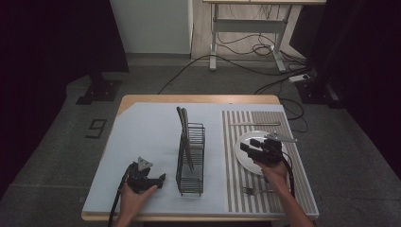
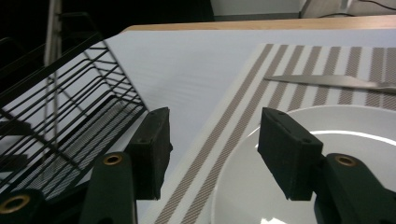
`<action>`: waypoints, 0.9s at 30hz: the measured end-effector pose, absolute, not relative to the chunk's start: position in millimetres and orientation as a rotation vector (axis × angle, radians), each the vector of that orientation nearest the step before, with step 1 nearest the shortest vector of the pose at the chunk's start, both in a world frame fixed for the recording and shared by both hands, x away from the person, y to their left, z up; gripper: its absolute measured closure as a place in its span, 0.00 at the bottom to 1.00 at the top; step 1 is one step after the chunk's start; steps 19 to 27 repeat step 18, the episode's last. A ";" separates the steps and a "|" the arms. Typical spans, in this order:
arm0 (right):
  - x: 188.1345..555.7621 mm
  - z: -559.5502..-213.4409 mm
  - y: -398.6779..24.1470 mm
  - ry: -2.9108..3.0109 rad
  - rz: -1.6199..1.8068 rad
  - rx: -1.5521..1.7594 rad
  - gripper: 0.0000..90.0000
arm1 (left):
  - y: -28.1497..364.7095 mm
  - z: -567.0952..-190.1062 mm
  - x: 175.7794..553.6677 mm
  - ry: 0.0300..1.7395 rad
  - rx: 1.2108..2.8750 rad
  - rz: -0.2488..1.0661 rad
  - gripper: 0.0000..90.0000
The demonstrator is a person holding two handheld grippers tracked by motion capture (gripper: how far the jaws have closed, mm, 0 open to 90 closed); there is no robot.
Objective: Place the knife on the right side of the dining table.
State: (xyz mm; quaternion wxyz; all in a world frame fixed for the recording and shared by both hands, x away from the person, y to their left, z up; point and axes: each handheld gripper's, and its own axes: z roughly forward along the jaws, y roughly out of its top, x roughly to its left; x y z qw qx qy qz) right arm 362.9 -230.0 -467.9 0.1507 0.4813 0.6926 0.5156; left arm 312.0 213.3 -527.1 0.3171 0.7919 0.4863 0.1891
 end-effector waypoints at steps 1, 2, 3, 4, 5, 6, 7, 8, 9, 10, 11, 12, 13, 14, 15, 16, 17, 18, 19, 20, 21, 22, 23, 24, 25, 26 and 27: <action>362.9 -467.9 -230.0 1.989 1.481 1.382 0.49 | 213.3 -527.1 312.0 1.280 2.084 0.498 0.14; 359.8 -469.8 -228.9 1.991 1.489 1.376 0.49 | 213.3 -527.1 311.9 1.280 2.084 0.498 0.14; 355.3 -474.7 -227.5 1.989 1.500 1.370 0.49 | 213.3 -527.1 312.0 1.280 2.084 0.498 0.14; 355.3 -474.7 -227.5 1.989 1.500 1.370 0.49 | 213.3 -527.1 312.0 1.280 2.084 0.498 0.14; 354.7 -477.3 -226.9 2.002 1.493 1.368 0.48 | 213.3 -527.1 311.9 1.280 2.084 0.498 0.14; 354.1 -479.3 -226.4 2.008 1.488 1.366 0.48 | 213.3 -527.1 311.9 1.279 2.086 0.498 0.14; 353.0 -482.4 -226.4 2.014 1.495 1.364 0.48 | 213.3 -527.1 311.9 1.279 2.085 0.498 0.14; 353.0 -482.4 -226.4 2.014 1.495 1.364 0.48 | 213.3 -527.1 311.9 1.279 2.085 0.498 0.14; 352.5 -484.1 -225.3 2.019 1.498 1.361 0.48 | 213.3 -527.1 311.9 1.279 2.085 0.498 0.14; 352.5 -484.1 -225.3 2.019 1.498 1.361 0.48 | 213.3 -527.1 311.9 1.279 2.085 0.498 0.14; 351.2 -484.0 -224.4 2.023 1.502 1.351 0.48 | 213.3 -527.1 311.9 1.279 2.086 0.499 0.14; 351.2 -484.0 -224.4 2.023 1.502 1.351 0.48 | 213.3 -527.1 311.9 1.279 2.086 0.499 0.14; 349.8 -483.2 -223.6 2.019 1.513 1.343 0.48 | 213.3 -527.1 311.9 1.279 2.085 0.499 0.14; 349.8 -483.2 -223.6 2.019 1.513 1.343 0.48 | 213.3 -527.1 311.9 1.279 2.085 0.499 0.14; 349.2 -482.9 -223.3 2.019 1.516 1.338 0.48 | 213.3 -527.1 311.9 1.279 2.085 0.498 0.14; 348.8 -482.7 -223.0 2.018 1.516 1.335 0.48 | 213.3 -527.1 311.8 1.279 2.085 0.499 0.14; 348.8 -482.8 -222.9 2.017 1.517 1.334 0.48 | 213.3 -527.1 311.9 1.279 2.085 0.499 0.14; 348.9 -483.0 -222.6 2.018 1.516 1.336 0.48 | 213.3 -527.1 311.8 1.279 2.085 0.499 0.14; 348.9 -483.0 -222.6 2.018 1.516 1.336 0.48 | 213.3 -527.1 311.8 1.279 2.085 0.499 0.14; 348.9 -483.0 -222.6 2.018 1.516 1.336 0.48 | 213.3 -527.1 311.8 1.279 2.085 0.499 0.14; 348.9 -483.0 -222.6 2.018 1.516 1.336 0.48 | 213.3 -527.1 311.8 1.279 2.085 0.499 0.14; 348.9 -483.0 -222.6 2.018 1.516 1.336 0.48 | 213.3 -527.1 311.8 1.279 2.085 0.499 0.14; 348.9 -483.0 -222.6 2.018 1.516 1.336 0.48 | 213.3 -527.1 311.8 1.279 2.085 0.499 0.14; 348.9 -483.0 -222.6 2.018 1.516 1.336 0.48 | 213.3 -527.1 311.8 1.279 2.085 0.499 0.14; 348.9 -483.0 -222.6 2.018 1.516 1.336 0.48 | 213.3 -527.1 311.8 1.279 2.085 0.499 0.14; 348.9 -483.0 -222.6 2.018 1.516 1.336 0.48 | 213.3 -527.1 311.8 1.279 2.085 0.499 0.14; 348.9 -483.0 -222.6 2.018 1.516 1.336 0.48 | 213.3 -527.1 311.8 1.279 2.085 0.499 0.14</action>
